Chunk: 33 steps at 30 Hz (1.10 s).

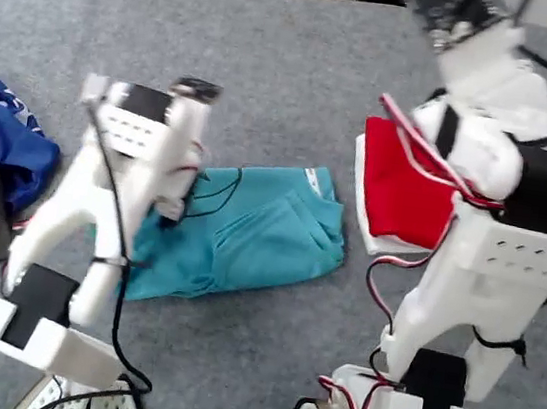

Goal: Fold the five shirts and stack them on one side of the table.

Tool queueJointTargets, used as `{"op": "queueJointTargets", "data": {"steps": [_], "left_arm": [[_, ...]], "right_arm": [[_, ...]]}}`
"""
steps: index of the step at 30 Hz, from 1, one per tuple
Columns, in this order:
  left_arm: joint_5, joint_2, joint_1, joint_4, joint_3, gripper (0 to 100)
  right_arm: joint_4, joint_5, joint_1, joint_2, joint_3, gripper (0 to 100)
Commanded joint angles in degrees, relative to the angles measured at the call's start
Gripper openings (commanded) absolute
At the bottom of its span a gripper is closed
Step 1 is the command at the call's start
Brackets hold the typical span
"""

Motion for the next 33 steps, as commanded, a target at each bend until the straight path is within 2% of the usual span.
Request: {"op": "queueJointTargets", "data": {"steps": [1, 7, 15, 26, 30, 33], "left_arm": [[1.67, -2.64, 7.69, -3.34, -2.77, 3], [6.68, -2.55, 16.48, -9.67, -4.44, 3], [13.89, -2.55, 18.77, -18.20, -8.92, 3], [21.80, -2.55, 22.46, -21.36, -11.47, 3], [23.03, -1.58, 23.60, -27.52, -9.27, 3], [23.30, 0.53, 23.87, -28.04, -9.80, 3]], "right_arm": [[0.00, -0.79, 4.31, -1.71, -2.15, 1.8], [-6.86, 2.81, 11.43, -1.80, 1.54, 1.8], [-14.51, 2.99, 17.67, -2.07, 8.66, 1.8], [-14.07, 2.99, 15.21, -2.07, 9.01, 1.8], [-14.07, 2.99, 15.21, -2.07, 9.01, 1.8], [-14.07, 2.99, 15.21, -2.07, 9.01, 1.8]]}}
